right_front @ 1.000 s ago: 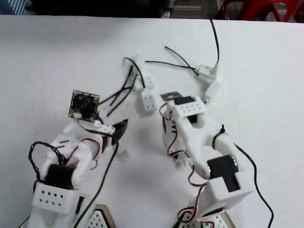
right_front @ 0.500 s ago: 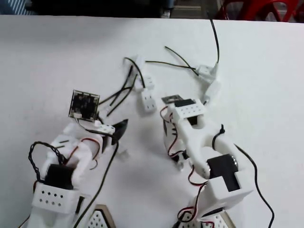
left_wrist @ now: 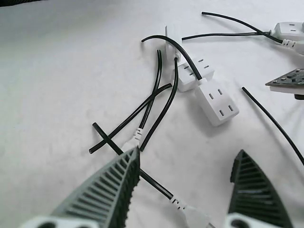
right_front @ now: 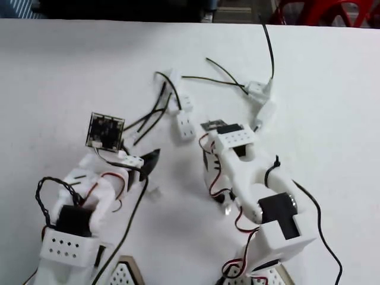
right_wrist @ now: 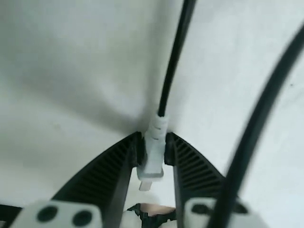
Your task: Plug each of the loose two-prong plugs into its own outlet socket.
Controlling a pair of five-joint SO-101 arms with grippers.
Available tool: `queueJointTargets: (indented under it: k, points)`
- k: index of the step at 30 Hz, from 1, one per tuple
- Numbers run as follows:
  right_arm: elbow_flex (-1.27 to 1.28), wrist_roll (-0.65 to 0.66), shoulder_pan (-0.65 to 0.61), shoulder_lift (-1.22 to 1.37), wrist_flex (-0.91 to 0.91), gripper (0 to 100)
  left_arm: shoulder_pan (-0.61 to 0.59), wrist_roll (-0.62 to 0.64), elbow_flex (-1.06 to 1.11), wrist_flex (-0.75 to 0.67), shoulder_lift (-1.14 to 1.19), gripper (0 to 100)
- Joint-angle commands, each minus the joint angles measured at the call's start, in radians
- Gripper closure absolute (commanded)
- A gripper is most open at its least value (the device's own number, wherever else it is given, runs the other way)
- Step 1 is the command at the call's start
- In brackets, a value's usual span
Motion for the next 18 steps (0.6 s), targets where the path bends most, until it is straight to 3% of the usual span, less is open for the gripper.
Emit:
queueJointTargets:
  k: [1,12,18]
  points:
    - [-0.068,-0.006,-0.002,-0.018,0.053,91.1,-0.007,0.006,-0.006,-0.02,-0.015,69]
    - [-0.081,-0.006,-0.002,-0.008,0.067,91.3,-0.007,0.006,-0.006,-0.02,-0.015,69]
    - [-0.078,-0.003,-0.001,-0.007,0.067,96.6,-0.007,0.006,-0.006,-0.02,-0.015,69]
